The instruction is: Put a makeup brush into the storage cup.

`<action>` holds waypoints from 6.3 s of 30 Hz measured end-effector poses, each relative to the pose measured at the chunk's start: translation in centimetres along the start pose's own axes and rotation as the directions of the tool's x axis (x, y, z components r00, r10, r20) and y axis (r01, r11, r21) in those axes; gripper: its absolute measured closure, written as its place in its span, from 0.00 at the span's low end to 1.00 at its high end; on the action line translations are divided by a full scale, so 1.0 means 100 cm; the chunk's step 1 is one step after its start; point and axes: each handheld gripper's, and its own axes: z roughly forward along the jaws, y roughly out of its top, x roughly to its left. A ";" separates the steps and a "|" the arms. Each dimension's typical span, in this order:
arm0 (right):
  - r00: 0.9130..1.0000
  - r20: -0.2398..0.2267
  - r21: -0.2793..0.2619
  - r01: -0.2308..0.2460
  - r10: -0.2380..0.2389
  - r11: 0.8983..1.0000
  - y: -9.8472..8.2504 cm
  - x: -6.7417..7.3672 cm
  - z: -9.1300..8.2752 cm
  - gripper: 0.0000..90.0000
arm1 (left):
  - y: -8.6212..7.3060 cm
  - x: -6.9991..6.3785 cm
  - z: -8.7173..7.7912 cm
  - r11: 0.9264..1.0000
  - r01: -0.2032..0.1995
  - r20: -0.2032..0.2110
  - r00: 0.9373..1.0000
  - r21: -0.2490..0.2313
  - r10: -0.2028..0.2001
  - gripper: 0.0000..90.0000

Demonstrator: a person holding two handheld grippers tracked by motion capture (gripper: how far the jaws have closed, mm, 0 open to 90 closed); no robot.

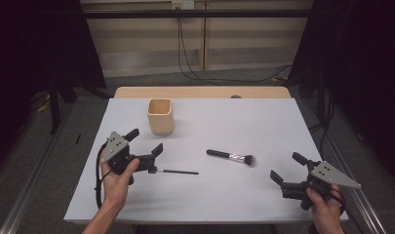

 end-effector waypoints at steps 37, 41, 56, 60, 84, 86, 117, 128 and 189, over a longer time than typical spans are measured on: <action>1.000 -0.001 0.005 0.007 -0.007 1.000 0.000 -0.002 0.003 0.00 | 0.023 0.010 0.044 0.971 -0.074 0.050 0.997 0.229 0.064 0.04; 1.000 -0.004 0.006 0.000 0.000 1.000 0.000 -0.001 0.003 0.00 | 0.028 0.011 0.047 0.933 -0.099 0.077 0.994 0.347 0.077 0.06; 1.000 -0.001 0.008 -0.003 0.003 1.000 0.000 -0.001 0.003 0.00 | 0.029 0.006 0.059 0.797 -0.209 0.184 0.975 0.566 0.125 0.05; 1.000 -0.005 0.012 0.001 -0.001 1.000 0.000 -0.001 0.003 0.00 | 0.030 0.006 0.064 0.757 -0.220 0.228 0.969 0.615 0.096 0.05; 1.000 -0.006 0.016 0.005 -0.005 1.000 -0.001 -0.002 0.003 0.00 | 0.020 0.003 0.077 0.482 -0.421 0.427 0.898 0.768 0.105 0.08; 1.000 -0.007 0.019 0.008 -0.008 1.000 -0.001 -0.002 0.003 0.00 | 0.019 0.003 0.078 0.489 -0.422 0.436 0.895 0.764 0.090 0.08; 1.000 -0.006 0.027 0.007 -0.007 1.000 -0.001 -0.001 0.004 0.00 | -0.015 -0.019 0.101 0.265 -0.600 0.604 0.793 0.755 0.073 0.33; 1.000 -0.005 0.027 0.012 -0.012 1.000 -0.001 -0.001 0.005 0.00 | -0.020 -0.020 0.108 0.207 -0.631 0.629 0.773 0.747 0.087 0.51; 1.000 -0.012 0.058 0.008 -0.008 0.998 -0.003 0.000 0.006 0.00 | 0.011 0.009 0.098 0.489 -0.454 0.564 0.820 0.745 -0.099 0.96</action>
